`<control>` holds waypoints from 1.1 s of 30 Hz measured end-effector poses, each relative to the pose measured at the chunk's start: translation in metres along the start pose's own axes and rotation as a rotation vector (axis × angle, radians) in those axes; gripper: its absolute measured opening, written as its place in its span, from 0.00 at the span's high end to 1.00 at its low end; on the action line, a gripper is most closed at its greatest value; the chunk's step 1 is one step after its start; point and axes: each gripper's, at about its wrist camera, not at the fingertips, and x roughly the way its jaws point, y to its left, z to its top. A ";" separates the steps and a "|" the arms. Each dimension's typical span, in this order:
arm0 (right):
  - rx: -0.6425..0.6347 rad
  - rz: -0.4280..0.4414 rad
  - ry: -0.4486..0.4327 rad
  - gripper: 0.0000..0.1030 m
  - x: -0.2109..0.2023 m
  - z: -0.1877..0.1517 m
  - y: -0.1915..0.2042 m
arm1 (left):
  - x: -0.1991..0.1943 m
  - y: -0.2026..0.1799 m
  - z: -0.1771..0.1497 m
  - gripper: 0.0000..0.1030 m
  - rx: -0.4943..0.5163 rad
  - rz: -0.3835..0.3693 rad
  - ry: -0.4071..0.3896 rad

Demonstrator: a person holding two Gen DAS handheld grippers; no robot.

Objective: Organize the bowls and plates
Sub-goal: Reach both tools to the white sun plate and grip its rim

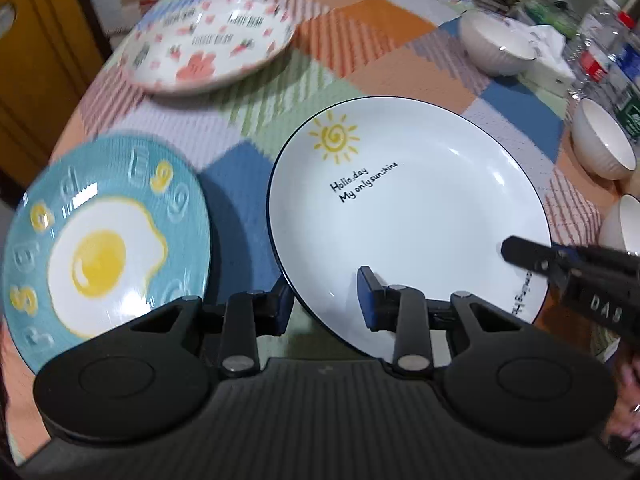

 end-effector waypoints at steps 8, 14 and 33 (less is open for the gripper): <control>-0.051 -0.012 -0.041 0.79 -0.013 0.047 -0.009 | -0.009 -0.013 0.042 0.69 0.006 -0.040 -0.057; -0.073 -0.041 -0.012 0.79 -0.006 0.078 -0.023 | 0.016 -0.018 0.069 0.69 0.010 -0.084 -0.027; -0.083 -0.134 0.088 0.78 0.043 0.103 -0.049 | 0.069 -0.030 0.093 0.69 -0.009 -0.089 0.080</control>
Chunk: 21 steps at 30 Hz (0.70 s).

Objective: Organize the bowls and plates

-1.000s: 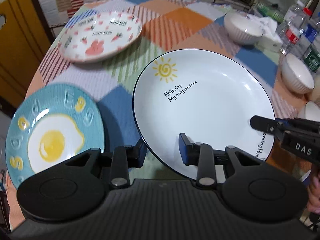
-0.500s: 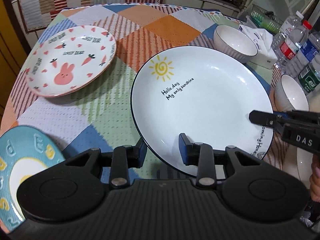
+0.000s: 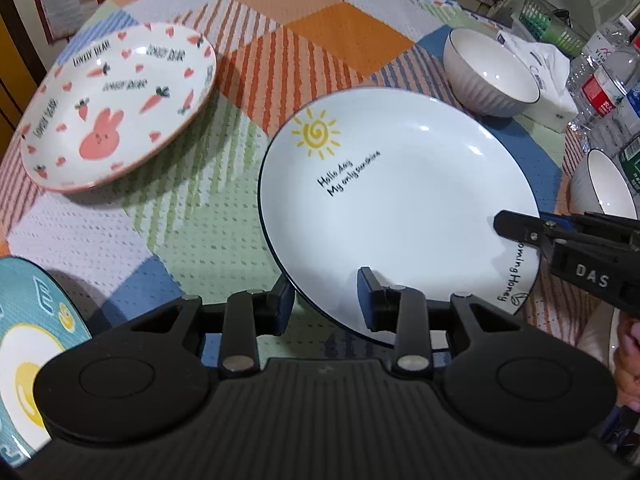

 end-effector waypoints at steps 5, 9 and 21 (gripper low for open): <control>0.022 -0.074 0.033 0.75 0.010 -0.001 0.003 | 0.008 0.000 -0.004 0.69 -0.087 -0.004 0.029; 0.022 -0.111 0.038 0.74 0.013 0.001 0.006 | 0.007 -0.002 -0.003 0.69 -0.099 0.012 0.036; -0.005 0.012 -0.044 0.67 -0.040 0.009 0.026 | -0.042 0.002 -0.017 0.67 -0.009 0.091 0.043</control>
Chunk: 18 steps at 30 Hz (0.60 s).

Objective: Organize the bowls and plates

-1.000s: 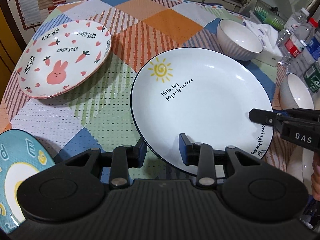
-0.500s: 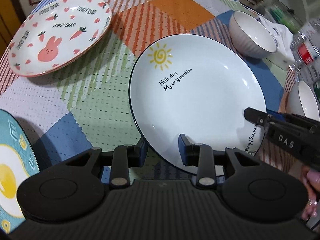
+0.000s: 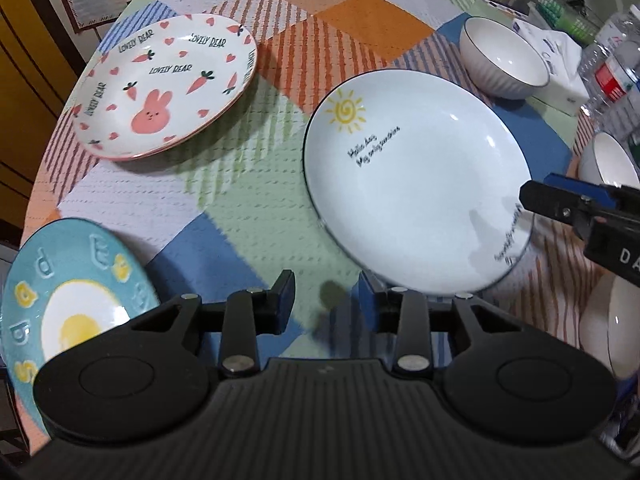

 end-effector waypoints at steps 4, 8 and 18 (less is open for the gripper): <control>-0.049 0.046 0.016 0.59 -0.016 -0.004 0.021 | -0.018 0.011 -0.013 0.66 0.019 0.012 0.016; -0.127 0.055 0.043 0.44 -0.028 -0.005 0.041 | -0.036 0.013 -0.021 0.65 0.090 0.051 0.045; -0.310 0.099 0.040 0.35 -0.066 -0.004 0.098 | -0.094 0.033 -0.037 0.57 0.161 0.046 0.076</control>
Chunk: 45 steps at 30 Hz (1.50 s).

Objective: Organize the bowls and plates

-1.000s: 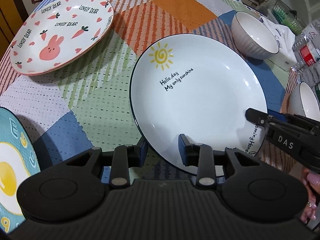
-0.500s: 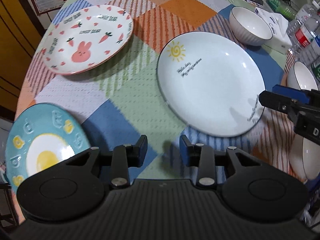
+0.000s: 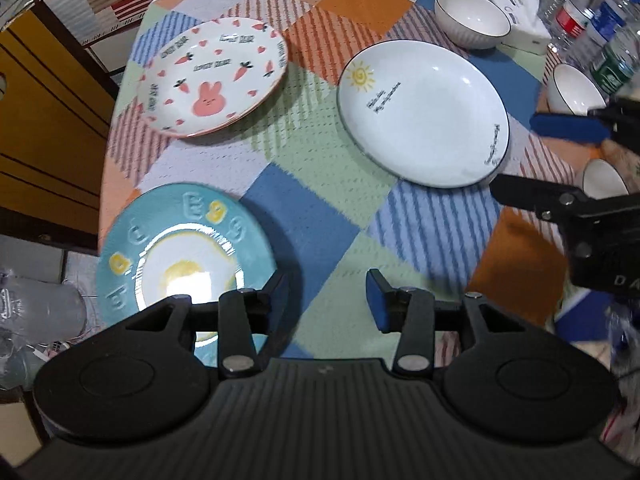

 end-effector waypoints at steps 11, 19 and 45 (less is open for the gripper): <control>-0.143 0.161 0.008 0.32 -0.015 0.023 0.060 | -0.039 0.098 -0.051 0.44 -0.043 0.044 -0.018; -0.205 0.255 -0.078 0.32 0.014 0.023 0.097 | -0.019 0.148 -0.078 0.40 -0.019 0.031 -0.069; 0.170 0.327 0.105 0.59 0.155 -0.014 0.100 | 0.080 0.200 -0.091 0.47 -0.208 0.006 -0.021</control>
